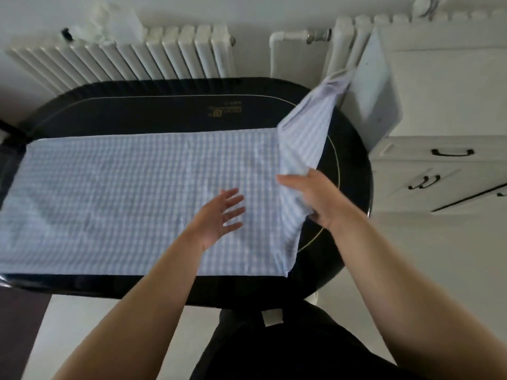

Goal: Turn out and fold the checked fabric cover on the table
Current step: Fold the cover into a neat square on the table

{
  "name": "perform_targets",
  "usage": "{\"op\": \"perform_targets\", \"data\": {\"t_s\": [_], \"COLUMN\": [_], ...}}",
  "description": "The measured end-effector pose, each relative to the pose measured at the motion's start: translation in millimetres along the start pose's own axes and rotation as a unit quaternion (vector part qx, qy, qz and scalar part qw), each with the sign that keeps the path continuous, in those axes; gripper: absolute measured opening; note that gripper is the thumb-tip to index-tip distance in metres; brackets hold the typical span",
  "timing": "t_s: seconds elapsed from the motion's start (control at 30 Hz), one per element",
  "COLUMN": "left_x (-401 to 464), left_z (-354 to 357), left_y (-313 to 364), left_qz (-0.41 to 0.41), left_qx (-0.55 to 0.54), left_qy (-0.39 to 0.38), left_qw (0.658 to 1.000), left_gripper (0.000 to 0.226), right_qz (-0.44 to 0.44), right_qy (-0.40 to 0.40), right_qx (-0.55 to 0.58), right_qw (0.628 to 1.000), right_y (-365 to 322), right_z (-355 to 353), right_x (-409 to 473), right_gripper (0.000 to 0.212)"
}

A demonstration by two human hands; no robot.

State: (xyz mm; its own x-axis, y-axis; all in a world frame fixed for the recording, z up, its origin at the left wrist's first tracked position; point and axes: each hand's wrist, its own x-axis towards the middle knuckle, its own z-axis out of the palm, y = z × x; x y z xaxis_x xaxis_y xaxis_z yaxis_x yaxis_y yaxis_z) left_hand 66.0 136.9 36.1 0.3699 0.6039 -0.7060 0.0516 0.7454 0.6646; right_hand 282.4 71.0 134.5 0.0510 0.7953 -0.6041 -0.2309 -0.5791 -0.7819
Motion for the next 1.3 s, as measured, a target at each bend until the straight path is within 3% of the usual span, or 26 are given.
{"op": "perform_targets", "data": {"t_s": [0.13,0.2,0.3,0.37,0.43,0.5,0.57,0.67,0.73,0.77,0.83,0.93,1.1,1.2,1.3], "left_x": [1.8,8.8,15.9,19.6,25.9,30.9,34.1,35.5,28.2,22.3,13.3,15.6,35.7,47.6,52.4], "left_z": [-96.9,-135.9,-163.5,-165.0,-166.1,-162.3,-157.3,-151.1,-151.0,-153.1,-159.0,-160.3,-152.9,-150.2,-139.0], "left_y": [13.8,7.1,-9.1,-15.9,-21.4,-27.5,-32.6,-36.5,-37.5,-40.2,-47.6,-55.4,-36.9,-27.4,-17.7], "left_qz": [-0.045,-0.089,-0.133,-0.104,-0.044,-0.011,-0.001,0.055,0.078,0.074,0.072,0.071,0.000,-0.006,-0.028], "left_qx": [-0.057,-0.040,0.042,0.141,0.299,0.386,0.417,0.406,0.360,0.344,0.356,0.418,0.297,0.257,0.215], "left_qy": [0.056,0.088,0.137,0.181,0.212,0.197,0.156,0.153,0.181,0.193,0.189,0.155,0.199,0.190,0.157], "left_qw": [0.996,0.991,0.981,0.968,0.929,0.901,0.895,0.899,0.912,0.916,0.912,0.892,0.934,0.948,0.963], "left_gripper": [0.074,0.084,0.070,0.052,0.044,0.042,0.033,0.023,0.019,0.029,0.053,0.060,0.059,0.063,0.040], "right_qz": [-0.058,-0.010,0.061,0.084,0.073,0.012,-0.050,0.005,0.084,0.103,0.109,0.101,0.064,0.030,0.004], "right_qy": [-0.107,-0.161,-0.188,-0.140,-0.053,0.054,0.163,0.252,0.197,0.155,0.090,0.056,0.055,0.077,0.086], "right_qx": [-0.243,-0.309,-0.366,-0.392,-0.435,-0.474,-0.497,-0.532,-0.547,-0.560,-0.598,-0.644,-0.704,-0.727,-0.719], "right_qw": [0.962,0.937,0.909,0.905,0.896,0.879,0.851,0.808,0.809,0.808,0.789,0.756,0.706,0.681,0.690], "right_y": [40.7,77.9,126.1,146.8,159.1,167.7,172.0,178.9,187.9,193.2,201.6,206.7,213.2,217.2,216.4], "right_z": [138.9,185.5,212.5,207.7,194.6,176.9,158.4,126.2,107.8,101.3,94.0,90.1,82.3,86.4,97.4], "right_x": [50.3,63.7,72.8,75.7,77.4,76.2,71.6,64.8,60.6,58.5,54.4,51.8,50.2,47.7,48.7], "right_gripper": [0.058,0.074,0.080,0.068,0.049,0.036,0.033,0.048,0.068,0.076,0.089,0.097,0.098,0.084,0.076]}}
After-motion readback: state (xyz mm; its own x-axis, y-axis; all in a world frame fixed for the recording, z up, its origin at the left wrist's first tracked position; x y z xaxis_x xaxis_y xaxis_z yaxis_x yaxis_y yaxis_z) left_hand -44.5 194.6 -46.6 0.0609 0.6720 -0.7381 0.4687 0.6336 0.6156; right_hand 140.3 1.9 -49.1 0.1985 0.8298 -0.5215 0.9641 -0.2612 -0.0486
